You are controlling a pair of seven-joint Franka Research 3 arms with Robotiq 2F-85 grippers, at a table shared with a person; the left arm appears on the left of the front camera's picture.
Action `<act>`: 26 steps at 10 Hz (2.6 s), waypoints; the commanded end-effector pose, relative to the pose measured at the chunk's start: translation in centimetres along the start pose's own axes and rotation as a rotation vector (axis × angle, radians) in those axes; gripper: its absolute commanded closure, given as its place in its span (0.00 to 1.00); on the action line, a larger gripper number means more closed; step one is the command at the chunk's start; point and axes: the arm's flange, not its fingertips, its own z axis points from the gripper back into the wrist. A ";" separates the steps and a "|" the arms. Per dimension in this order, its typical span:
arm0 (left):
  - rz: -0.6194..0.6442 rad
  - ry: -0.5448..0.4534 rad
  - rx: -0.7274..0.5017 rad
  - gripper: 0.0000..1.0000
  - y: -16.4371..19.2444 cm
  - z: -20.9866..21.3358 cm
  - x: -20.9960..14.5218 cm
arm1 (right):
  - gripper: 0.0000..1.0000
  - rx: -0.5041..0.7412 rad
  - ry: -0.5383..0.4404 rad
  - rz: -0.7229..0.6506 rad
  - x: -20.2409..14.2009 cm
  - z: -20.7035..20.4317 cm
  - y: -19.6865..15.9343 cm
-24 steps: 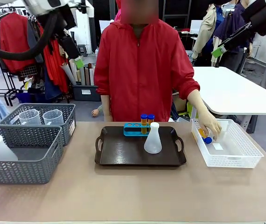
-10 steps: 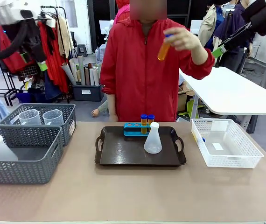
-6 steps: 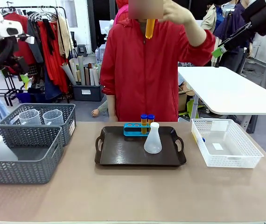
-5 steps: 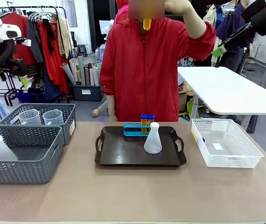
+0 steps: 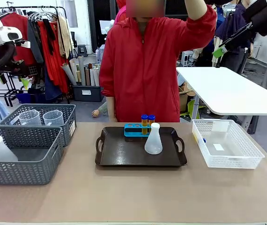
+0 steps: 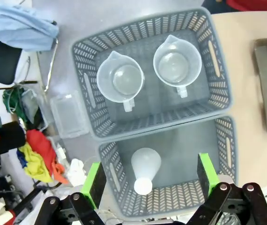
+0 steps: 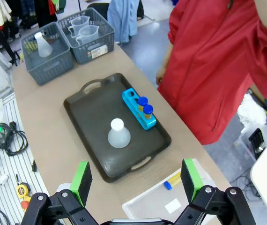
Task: Prepare the laboratory tools.
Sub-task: Pick up one Large Measuring Cup and place it on the Handle tray.
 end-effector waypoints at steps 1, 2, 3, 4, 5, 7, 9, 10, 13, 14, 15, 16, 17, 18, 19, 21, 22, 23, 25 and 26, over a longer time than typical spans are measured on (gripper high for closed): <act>-0.008 -0.002 0.011 0.00 0.4 0.1 -0.1 | 0.00 0.012 -0.014 0.007 0.1 0.0 0.0; 0.000 0.000 0.000 0.00 0.0 0.0 0.0 | 0.00 0.012 -0.014 0.007 0.1 0.0 0.0; -0.018 0.017 -0.010 0.00 0.6 -2.1 0.7 | 0.00 0.012 -0.014 0.007 0.1 0.0 0.0; 0.036 0.056 0.044 0.00 1.4 -4.6 1.0 | 0.00 0.012 -0.014 0.007 0.1 0.0 0.0; 0.078 0.042 0.072 0.00 1.7 -5.9 0.8 | 0.00 0.012 -0.014 0.007 0.1 0.0 0.0; 0.103 0.034 0.097 0.00 2.9 -8.5 0.8 | 0.00 0.012 -0.014 0.007 0.1 0.0 0.0; 0.116 0.048 0.085 0.00 3.9 -11.0 0.5 | 0.00 0.012 -0.014 0.007 0.1 0.0 0.0; 0.130 0.057 0.057 0.00 4.0 -12.4 0.5 | 0.00 0.012 -0.014 0.007 0.1 0.0 0.0; 0.117 0.077 0.046 0.00 4.1 -15.9 -0.2 | 0.00 0.012 -0.014 0.007 0.1 0.0 0.0; 0.110 0.078 0.044 0.00 4.2 -16.9 -0.2 | 0.00 0.012 -0.014 0.007 0.1 0.0 0.0; 0.097 0.074 0.045 0.00 4.5 -17.4 0.1 | 0.00 0.012 -0.014 0.007 0.1 0.0 0.0; 0.084 0.066 0.040 0.00 4.8 -17.9 0.4 | 0.00 0.012 -0.014 0.007 0.1 0.0 0.0; 0.076 0.074 0.035 0.00 4.8 -18.4 0.5 | 0.00 0.012 -0.014 0.007 0.1 0.0 0.0; 0.071 0.076 0.028 0.00 4.8 -19.0 0.7 | 0.00 0.012 -0.014 0.007 0.1 0.0 0.0; 0.067 0.078 0.023 0.00 4.9 -19.1 0.8 | 0.00 0.012 -0.014 0.007 0.1 0.0 0.0; 0.056 0.076 0.017 0.00 5.4 -20.1 1.2 | 0.00 0.012 -0.014 0.007 0.1 0.0 0.0; 0.051 0.082 0.014 0.00 5.5 -20.5 1.4 | 0.00 0.012 -0.014 0.007 0.1 0.0 0.0; 0.052 0.089 0.007 0.00 5.7 -20.7 1.5 | 0.00 0.012 -0.014 0.007 0.1 0.0 0.0; 0.055 0.103 -0.012 0.00 5.7 -21.3 1.6 | 0.00 0.012 -0.014 0.007 0.1 0.0 0.0; 0.060 0.111 -0.019 0.00 5.7 -21.7 1.8 | 0.00 0.012 -0.014 0.007 0.1 0.0 0.0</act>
